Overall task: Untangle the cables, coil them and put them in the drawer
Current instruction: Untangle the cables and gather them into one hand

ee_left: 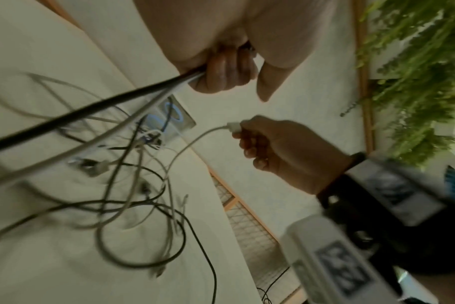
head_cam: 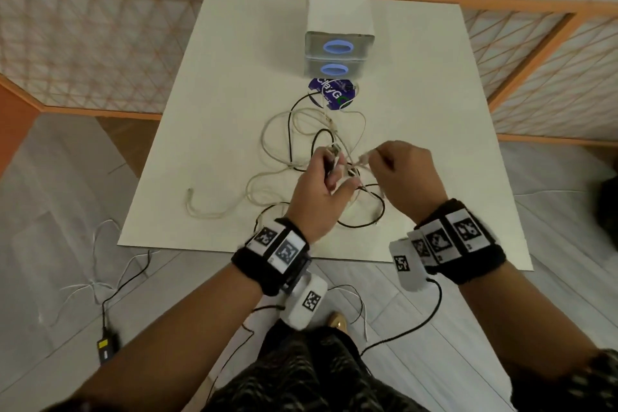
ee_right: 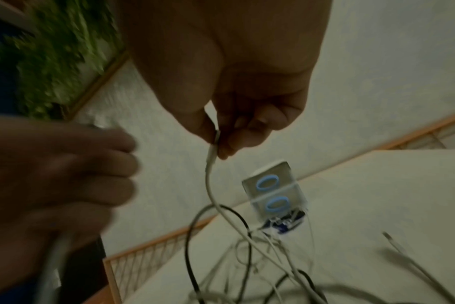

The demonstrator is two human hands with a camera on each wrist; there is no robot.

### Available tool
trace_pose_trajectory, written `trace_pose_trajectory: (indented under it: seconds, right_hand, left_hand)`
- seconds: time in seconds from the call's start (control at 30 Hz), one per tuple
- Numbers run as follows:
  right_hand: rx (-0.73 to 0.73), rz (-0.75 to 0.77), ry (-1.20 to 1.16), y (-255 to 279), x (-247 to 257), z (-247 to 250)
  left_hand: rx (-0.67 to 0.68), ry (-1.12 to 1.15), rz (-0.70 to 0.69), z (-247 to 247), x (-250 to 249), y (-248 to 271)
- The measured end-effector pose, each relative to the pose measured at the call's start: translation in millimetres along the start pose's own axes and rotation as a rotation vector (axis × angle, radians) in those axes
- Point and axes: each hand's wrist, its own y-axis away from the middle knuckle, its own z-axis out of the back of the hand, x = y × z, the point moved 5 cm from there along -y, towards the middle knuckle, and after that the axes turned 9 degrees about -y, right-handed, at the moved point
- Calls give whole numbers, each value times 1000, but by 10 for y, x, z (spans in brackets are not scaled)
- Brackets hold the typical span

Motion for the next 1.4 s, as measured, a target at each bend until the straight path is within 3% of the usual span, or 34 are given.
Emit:
trace_pose_trajectory:
  seconds: [0.2, 0.33, 0.43, 0.53, 0.6, 0.7, 0.77, 0.83, 0.9, 1.03, 1.13, 1.27, 1.4]
  right_hand:
    - [-31, -47, -198, 98, 128, 375]
    - [3, -220, -479, 171, -126, 322]
    - [156, -523, -598, 317, -367, -67]
    - [440, -758, -679, 473, -467, -514]
    - [476, -856, -828, 475, -477, -701]
    - [384, -934, -1113, 350, -441, -828]
    - [219, -1013, -1286, 233, -472, -839]
    - [60, -1073, -1379, 107, -551, -808]
    - [-4, -1081, -1399, -11, -615, -747]
    - [52, -944, -1253, -114, -472, -579]
    - [99, -690, -912, -109, -291, -498]
    - [98, -254, -336, 129, -106, -442]
    - [26, 18, -309, 687, -26, -393]
  left_hand:
    - [110, -169, -197, -325, -198, -344]
    - [33, -276, -234, -299, -108, -413]
    - [47, -146, -45, -252, 2, -422]
    - [63, 272, 152, -258, 79, -385]
    - [51, 506, 247, -282, 124, -365]
    - [57, 619, 365, -266, 196, -286]
    - [66, 652, 427, -229, 267, -212]
    - [94, 643, 534, -186, 377, -114]
    - [154, 625, 692, -138, 532, -6]
    - [234, 569, 863, -34, 717, 92]
    - [290, 465, 825, -110, 658, 17]
    - [267, 602, 753, -241, 474, -230]
    - [269, 747, 655, -240, 353, -552]
